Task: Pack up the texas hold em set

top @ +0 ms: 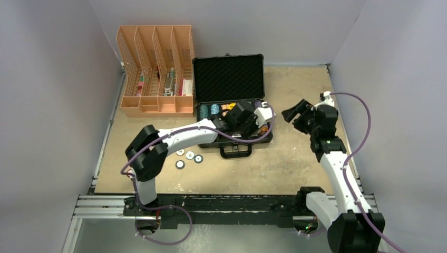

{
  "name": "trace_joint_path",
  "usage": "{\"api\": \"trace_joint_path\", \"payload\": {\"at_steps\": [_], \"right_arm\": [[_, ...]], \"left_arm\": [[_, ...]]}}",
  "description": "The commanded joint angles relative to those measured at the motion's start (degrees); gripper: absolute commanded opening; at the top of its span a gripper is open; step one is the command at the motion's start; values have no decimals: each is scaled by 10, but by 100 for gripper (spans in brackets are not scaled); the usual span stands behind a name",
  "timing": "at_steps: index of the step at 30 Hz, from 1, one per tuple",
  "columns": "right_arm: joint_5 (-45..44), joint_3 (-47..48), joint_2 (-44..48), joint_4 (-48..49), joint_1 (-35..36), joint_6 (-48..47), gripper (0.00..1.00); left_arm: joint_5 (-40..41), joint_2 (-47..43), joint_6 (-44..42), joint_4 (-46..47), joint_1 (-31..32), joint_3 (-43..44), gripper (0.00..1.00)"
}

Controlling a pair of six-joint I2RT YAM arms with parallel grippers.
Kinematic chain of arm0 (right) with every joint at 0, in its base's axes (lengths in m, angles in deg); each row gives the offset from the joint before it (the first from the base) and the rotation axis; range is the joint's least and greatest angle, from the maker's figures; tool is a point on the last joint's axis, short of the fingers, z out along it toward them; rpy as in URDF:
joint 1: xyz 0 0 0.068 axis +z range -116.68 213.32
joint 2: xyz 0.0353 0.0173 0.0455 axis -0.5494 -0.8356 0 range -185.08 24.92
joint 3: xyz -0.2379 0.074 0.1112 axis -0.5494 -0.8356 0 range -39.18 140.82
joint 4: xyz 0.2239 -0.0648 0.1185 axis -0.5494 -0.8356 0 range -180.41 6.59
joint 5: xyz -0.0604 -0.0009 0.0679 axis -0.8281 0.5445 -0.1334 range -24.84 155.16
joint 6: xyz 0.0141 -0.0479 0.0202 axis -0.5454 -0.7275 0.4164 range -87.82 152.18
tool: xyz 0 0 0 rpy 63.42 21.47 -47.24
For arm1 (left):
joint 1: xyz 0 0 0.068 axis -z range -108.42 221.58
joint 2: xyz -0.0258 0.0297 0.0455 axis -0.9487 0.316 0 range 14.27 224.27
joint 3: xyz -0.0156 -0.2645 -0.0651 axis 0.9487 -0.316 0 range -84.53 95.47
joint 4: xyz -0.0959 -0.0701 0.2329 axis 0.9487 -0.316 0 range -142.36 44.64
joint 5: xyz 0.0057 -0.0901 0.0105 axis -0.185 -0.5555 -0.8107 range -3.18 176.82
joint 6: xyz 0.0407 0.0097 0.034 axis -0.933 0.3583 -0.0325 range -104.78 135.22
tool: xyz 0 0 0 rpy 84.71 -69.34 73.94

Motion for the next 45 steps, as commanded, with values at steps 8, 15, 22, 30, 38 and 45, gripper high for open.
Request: {"api": "trace_joint_path", "payload": {"at_steps": [8, 15, 22, 30, 38, 45], "right_arm": [[6, -51, 47, -9, 1, 19, 72], [18, -60, 39, -3, 0, 20, 72], [26, -71, 39, 0, 1, 22, 72], [33, -87, 46, -2, 1, 30, 72], [34, -87, 46, -1, 1, 32, 72], [35, -96, 48, 2, 0, 35, 72]], "left_arm": [[16, 47, -37, -75, -2, 50, 0], [92, 56, -20, -48, -1, 54, 0], [127, 83, -10, -39, -2, 78, 15], [147, 92, -2, -49, -7, 92, 28], [111, 73, 4, -34, -10, 60, 31], [117, 80, 4, -36, -9, 53, 3]]}}
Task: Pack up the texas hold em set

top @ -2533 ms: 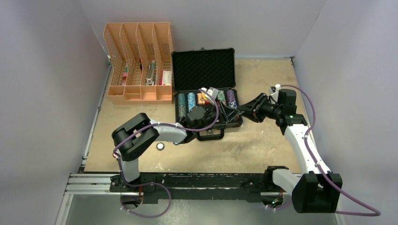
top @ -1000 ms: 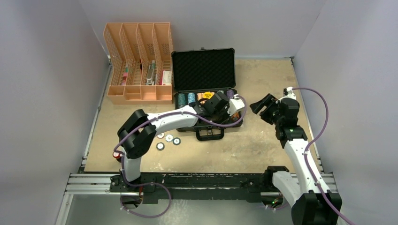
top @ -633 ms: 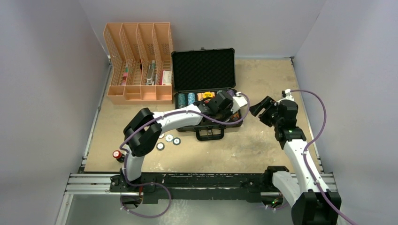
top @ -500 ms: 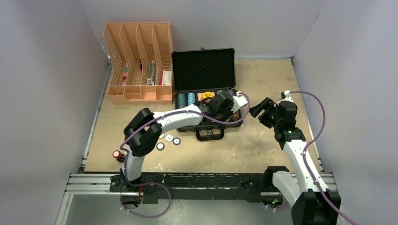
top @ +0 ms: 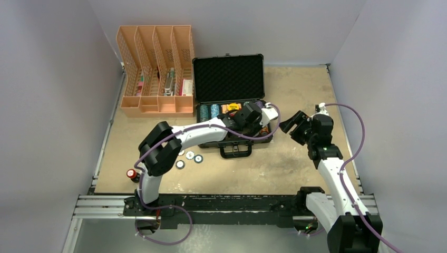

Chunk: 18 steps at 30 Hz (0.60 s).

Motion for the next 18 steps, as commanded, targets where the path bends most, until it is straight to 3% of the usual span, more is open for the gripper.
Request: {"api": "trace_joint_path", "payload": {"at_steps": [1, 9, 18], "right_arm": [[13, -6, 9, 17, 0, 8, 71], [14, -9, 3, 22, 1, 8, 72], [19, -12, -6, 29, 0, 8, 71]], "left_arm": [[34, -10, -7, 15, -11, -16, 0], [64, -28, -46, 27, 1, -40, 0], [149, -37, -126, 55, 14, -91, 0]]}}
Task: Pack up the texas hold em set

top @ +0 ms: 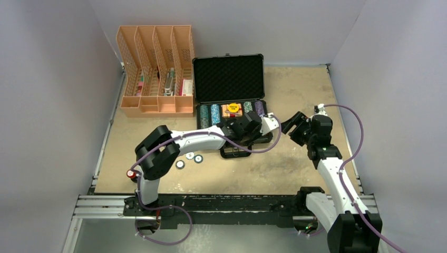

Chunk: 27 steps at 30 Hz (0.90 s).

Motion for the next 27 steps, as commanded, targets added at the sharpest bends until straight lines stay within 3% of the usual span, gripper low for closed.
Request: {"api": "trace_joint_path", "payload": {"at_steps": [1, 10, 21, 27], "right_arm": [[8, -3, -4, 24, 0, 3, 72], [10, -1, -8, 26, -1, 4, 72], [18, 0, -10, 29, 0, 3, 72], [102, -14, -6, 80, -1, -42, 67]], "left_arm": [[108, -4, -56, -22, -14, -15, 0], [112, -2, -45, -19, -15, -13, 30], [39, -52, -1, -24, -16, -8, 43], [7, -91, 51, 0, -40, -31, 45]]}}
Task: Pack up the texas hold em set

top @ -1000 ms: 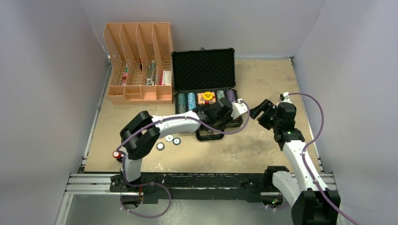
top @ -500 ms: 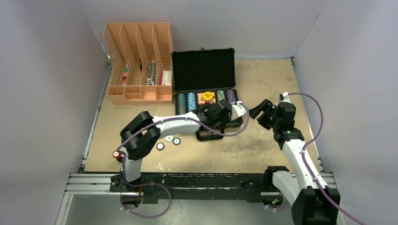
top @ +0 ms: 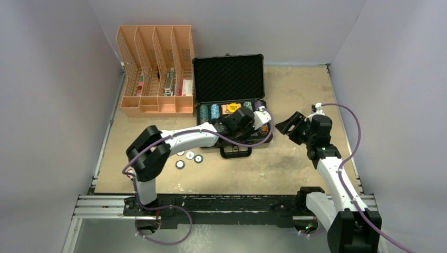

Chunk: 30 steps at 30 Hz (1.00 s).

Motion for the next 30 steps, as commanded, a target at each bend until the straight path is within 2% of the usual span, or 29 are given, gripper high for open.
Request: {"api": "trace_joint_path", "payload": {"at_steps": [1, 6, 12, 17, 21, 26, 30], "right_arm": [[74, -5, -3, 62, 0, -55, 65], [149, 13, -60, 70, 2, -108, 49], [166, 32, -84, 71, 30, -127, 44], [129, 50, -112, 75, 84, -122, 43], [92, 75, -140, 80, 132, -117, 41], [2, 115, -177, 70, 195, -95, 41], [-71, 121, -211, 48, 197, -64, 38]], "left_arm": [[-42, -63, 62, 38, -27, -19, 45], [-73, -105, 134, 82, -52, -52, 44], [20, -185, 248, 102, -78, -83, 44], [126, -268, 318, 66, -101, -114, 48], [213, -325, 358, -13, -103, -114, 51], [299, -394, 398, -86, -103, -114, 59], [299, -439, 398, -133, -103, -70, 60]]}}
